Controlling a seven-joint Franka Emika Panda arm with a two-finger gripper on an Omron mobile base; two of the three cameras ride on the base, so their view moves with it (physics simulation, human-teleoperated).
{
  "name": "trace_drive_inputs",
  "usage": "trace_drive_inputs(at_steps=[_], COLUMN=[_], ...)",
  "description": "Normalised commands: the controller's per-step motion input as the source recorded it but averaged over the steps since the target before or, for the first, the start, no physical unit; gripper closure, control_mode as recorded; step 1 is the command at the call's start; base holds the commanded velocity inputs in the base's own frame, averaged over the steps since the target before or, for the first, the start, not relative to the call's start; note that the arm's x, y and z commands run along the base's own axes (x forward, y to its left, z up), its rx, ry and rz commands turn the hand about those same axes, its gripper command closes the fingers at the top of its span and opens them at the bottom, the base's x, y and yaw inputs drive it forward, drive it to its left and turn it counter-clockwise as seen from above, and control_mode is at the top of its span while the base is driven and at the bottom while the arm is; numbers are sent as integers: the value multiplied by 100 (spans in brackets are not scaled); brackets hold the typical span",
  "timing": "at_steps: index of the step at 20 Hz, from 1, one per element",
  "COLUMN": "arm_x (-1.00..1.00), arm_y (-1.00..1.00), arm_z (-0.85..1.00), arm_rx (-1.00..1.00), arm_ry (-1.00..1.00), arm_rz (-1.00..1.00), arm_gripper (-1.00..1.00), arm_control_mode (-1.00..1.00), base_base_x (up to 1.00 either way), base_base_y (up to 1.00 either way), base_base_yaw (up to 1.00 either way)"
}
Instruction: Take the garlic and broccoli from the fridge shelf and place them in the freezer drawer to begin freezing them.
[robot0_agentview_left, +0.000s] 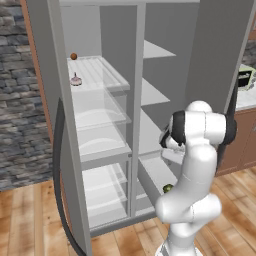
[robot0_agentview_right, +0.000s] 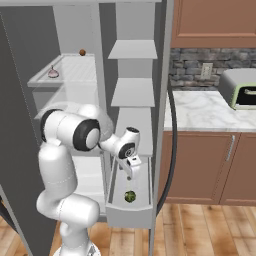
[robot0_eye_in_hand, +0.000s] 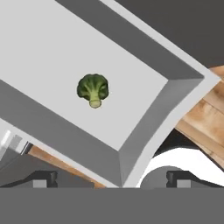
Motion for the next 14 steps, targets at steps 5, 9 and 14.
trace_drive_inputs(at_steps=[5, 9, 14], arm_x=[-23, -28, -42], arm_y=[0, 6, 14], arm_z=[79, 71, 75], arm_rx=[0, 0, 0], arm_ry=[0, 0, 0], arm_rz=[0, 0, 0], arm_gripper=[-100, -100, -100], arm_control_mode=[-100, -100, -100], base_base_x=[0, 0, 0], base_base_y=[0, 0, 0], base_base_yaw=[0, 0, 0])
